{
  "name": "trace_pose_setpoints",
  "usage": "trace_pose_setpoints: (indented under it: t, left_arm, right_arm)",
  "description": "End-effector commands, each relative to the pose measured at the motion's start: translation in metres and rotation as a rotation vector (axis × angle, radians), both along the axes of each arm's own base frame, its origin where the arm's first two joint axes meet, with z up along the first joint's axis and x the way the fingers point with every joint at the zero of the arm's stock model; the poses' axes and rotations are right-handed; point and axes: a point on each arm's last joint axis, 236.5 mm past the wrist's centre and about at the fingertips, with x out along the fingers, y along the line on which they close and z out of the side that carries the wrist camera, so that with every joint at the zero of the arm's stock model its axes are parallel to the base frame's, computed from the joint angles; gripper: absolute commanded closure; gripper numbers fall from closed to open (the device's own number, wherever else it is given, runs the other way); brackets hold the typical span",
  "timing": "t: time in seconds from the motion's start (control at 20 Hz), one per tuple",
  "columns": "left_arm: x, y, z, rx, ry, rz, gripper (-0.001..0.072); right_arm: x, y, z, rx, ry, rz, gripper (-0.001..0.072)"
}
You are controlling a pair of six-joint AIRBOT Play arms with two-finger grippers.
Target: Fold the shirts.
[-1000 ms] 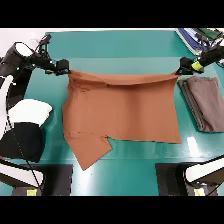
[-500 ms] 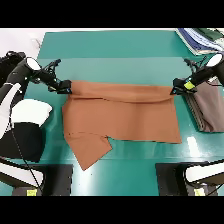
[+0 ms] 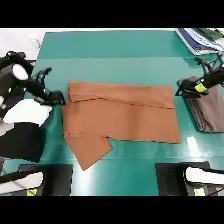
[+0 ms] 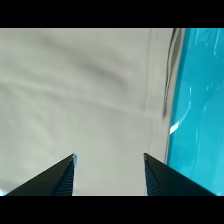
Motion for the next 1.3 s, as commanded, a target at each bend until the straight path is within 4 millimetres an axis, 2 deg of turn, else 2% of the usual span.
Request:
trace_pose_setpoints:
  t: [0.0,0.1,0.2,0.35,0.5,0.6,0.65,0.7,0.75,0.85,0.95,1.0,1.1,1.15,1.25]
  left_arm:
    - [-0.092,-0.001,-0.029,0.004,0.115,0.035,0.0106]
    - [-0.130,-0.010,-0.050,-0.033,0.176,0.057,0.0106]
    - [-0.147,-0.031,-0.062,-0.127,0.214,0.087,0.0106]
    - [-0.150,-0.056,-0.071,-0.190,0.197,0.078,0.0107]
    - [-0.149,-0.083,-0.069,-0.220,0.162,0.018,0.0107]
    - [-0.153,-0.090,-0.068,-0.222,0.167,-0.002,0.0110]
    - [-0.153,-0.090,-0.068,-0.222,0.168,0.002,0.0180]
    - [-0.153,-0.090,-0.068,-0.222,0.167,0.000,0.0482]
    - [-0.153,-0.090,-0.068,-0.222,0.166,0.000,0.0664]
    - [-0.149,-0.091,-0.063,-0.225,0.156,-0.014,0.0683]
    - [-0.143,-0.093,-0.054,-0.230,0.125,-0.030,0.0683]
    - [-0.139,-0.093,-0.050,-0.232,0.107,-0.033,0.0683]
    - [-0.135,-0.094,-0.046,-0.234,0.088,-0.041,0.0683]
    - [-0.133,-0.094,-0.045,-0.235,0.085,-0.040,0.0683]
    - [-0.134,-0.094,-0.045,-0.235,0.086,-0.041,0.0684]
  right_arm:
    - [-0.019,0.001,0.021,-0.022,-0.090,-0.023,0.0281]
    - [-0.020,0.004,0.031,-0.032,-0.134,-0.022,0.0281]
    - [-0.021,0.005,0.039,-0.039,-0.164,-0.023,0.0281]
    - [-0.022,0.005,0.046,-0.043,-0.182,-0.023,0.0282]
    - [-0.027,0.007,0.045,-0.040,-0.164,-0.016,0.0281]
    - [-0.033,0.005,0.043,-0.038,-0.139,-0.015,0.0281]
    - [-0.037,0.001,0.042,-0.036,-0.121,-0.024,0.0282]
    - [-0.043,-0.005,0.036,-0.035,-0.098,-0.043,0.0282]
    - [-0.053,-0.012,0.026,-0.028,-0.065,-0.073,0.0282]
    - [-0.083,-0.027,-0.006,0.002,0.033,-0.156,0.0281]
    - [-0.124,-0.040,-0.044,0.059,0.160,-0.273,0.0277]
    - [-0.147,-0.041,-0.064,0.106,0.240,-0.336,0.0252]
    - [-0.181,-0.032,-0.094,0.206,0.365,-0.419,0.0251]
    - [-0.189,-0.020,-0.105,0.272,0.400,-0.437,0.0251]
    - [-0.187,0.001,-0.117,0.375,0.400,-0.454,0.0253]
